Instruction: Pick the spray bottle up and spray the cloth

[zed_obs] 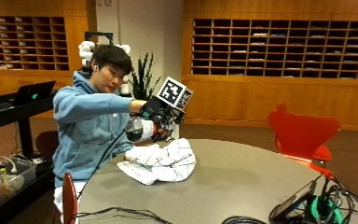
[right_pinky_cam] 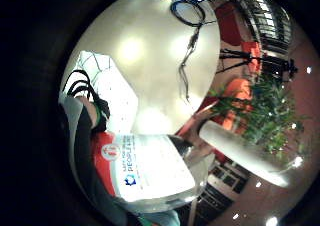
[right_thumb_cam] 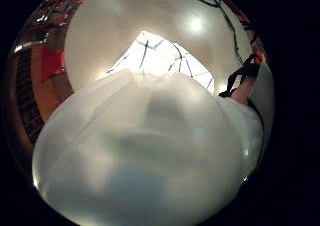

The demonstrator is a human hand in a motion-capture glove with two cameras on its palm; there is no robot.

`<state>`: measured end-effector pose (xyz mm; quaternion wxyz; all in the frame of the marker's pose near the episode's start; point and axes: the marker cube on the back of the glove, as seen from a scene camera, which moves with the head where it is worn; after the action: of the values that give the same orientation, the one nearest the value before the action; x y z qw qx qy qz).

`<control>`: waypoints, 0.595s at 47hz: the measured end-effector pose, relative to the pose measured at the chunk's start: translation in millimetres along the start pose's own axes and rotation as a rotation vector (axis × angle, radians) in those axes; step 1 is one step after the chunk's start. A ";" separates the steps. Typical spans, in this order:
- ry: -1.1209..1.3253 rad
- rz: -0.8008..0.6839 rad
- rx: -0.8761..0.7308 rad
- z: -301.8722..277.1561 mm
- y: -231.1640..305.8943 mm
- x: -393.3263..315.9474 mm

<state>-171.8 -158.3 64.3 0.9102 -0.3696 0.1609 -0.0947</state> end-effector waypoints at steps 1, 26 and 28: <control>0.020 0.005 -0.002 0.5 -0.6 -4.2; 0.058 -0.021 -0.001 -4.1 -3.7 -27.1; 0.053 -0.033 0.007 -7.2 -1.3 -25.4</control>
<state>-198.1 -156.5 66.0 0.9052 -0.3664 0.1787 -0.1201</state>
